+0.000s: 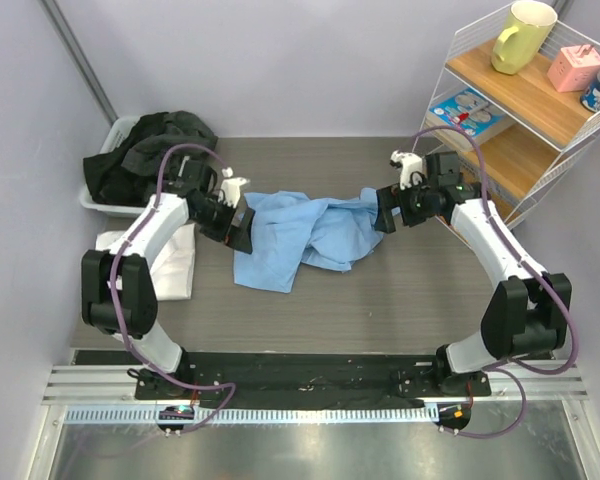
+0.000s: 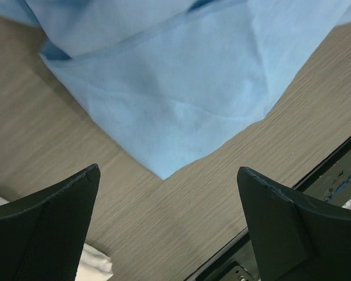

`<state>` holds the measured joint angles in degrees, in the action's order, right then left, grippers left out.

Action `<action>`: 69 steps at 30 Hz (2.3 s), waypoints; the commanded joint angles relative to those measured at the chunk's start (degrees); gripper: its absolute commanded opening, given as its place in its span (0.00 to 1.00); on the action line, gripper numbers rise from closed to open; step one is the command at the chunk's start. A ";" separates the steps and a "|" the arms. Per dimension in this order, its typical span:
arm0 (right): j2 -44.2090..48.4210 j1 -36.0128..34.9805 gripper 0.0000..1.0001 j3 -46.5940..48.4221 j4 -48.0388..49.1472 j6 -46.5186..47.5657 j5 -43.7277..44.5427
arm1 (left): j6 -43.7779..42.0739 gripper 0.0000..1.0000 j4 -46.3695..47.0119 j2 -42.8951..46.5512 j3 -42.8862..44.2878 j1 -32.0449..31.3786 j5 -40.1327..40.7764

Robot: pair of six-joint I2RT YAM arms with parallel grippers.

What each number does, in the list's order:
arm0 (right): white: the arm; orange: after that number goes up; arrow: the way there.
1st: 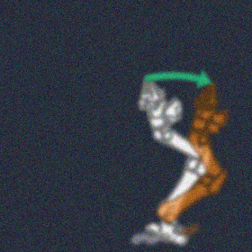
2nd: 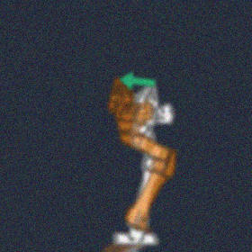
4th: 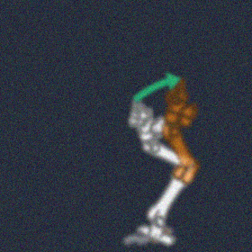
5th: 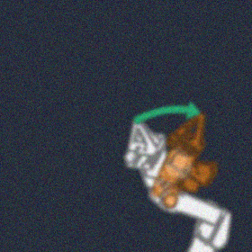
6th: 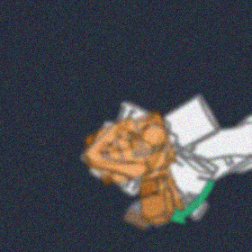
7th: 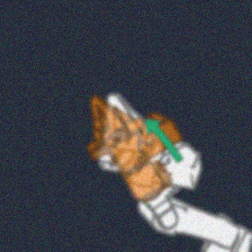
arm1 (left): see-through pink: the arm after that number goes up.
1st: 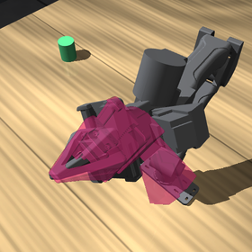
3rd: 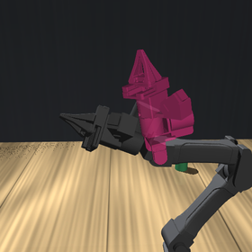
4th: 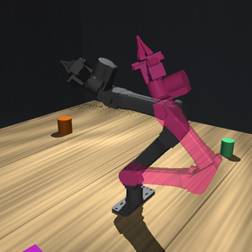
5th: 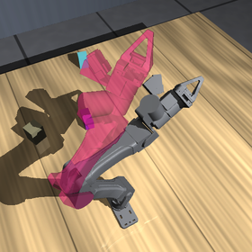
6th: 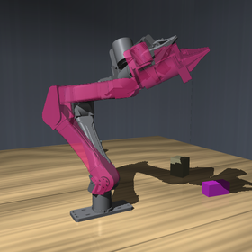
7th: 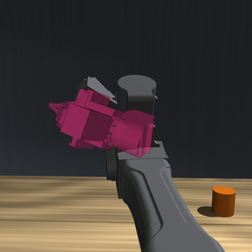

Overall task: Fold and stack the long sleeve shirts
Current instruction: Move the shirt to the center of the board, then flatten the shirt out

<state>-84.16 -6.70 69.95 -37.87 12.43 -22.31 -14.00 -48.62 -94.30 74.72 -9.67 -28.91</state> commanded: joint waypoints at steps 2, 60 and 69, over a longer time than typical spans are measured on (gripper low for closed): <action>-1.88 -10.59 1.00 5.27 0.78 6.98 6.28 | 0.90 0.99 4.75 0.18 -8.00 0.00 3.67; 0.66 -14.48 1.00 10.20 4.56 7.00 10.53 | 8.46 0.00 8.55 -1.60 11.74 7.74 -8.19; 2.33 -13.25 1.00 13.27 7.45 10.78 5.62 | 7.86 0.00 4.69 -0.79 42.40 -3.04 -10.91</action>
<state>-85.41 -20.86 80.38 -34.26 21.10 -12.71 -4.54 -40.05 -95.79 109.08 -4.91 -36.14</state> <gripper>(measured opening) 0.996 0.003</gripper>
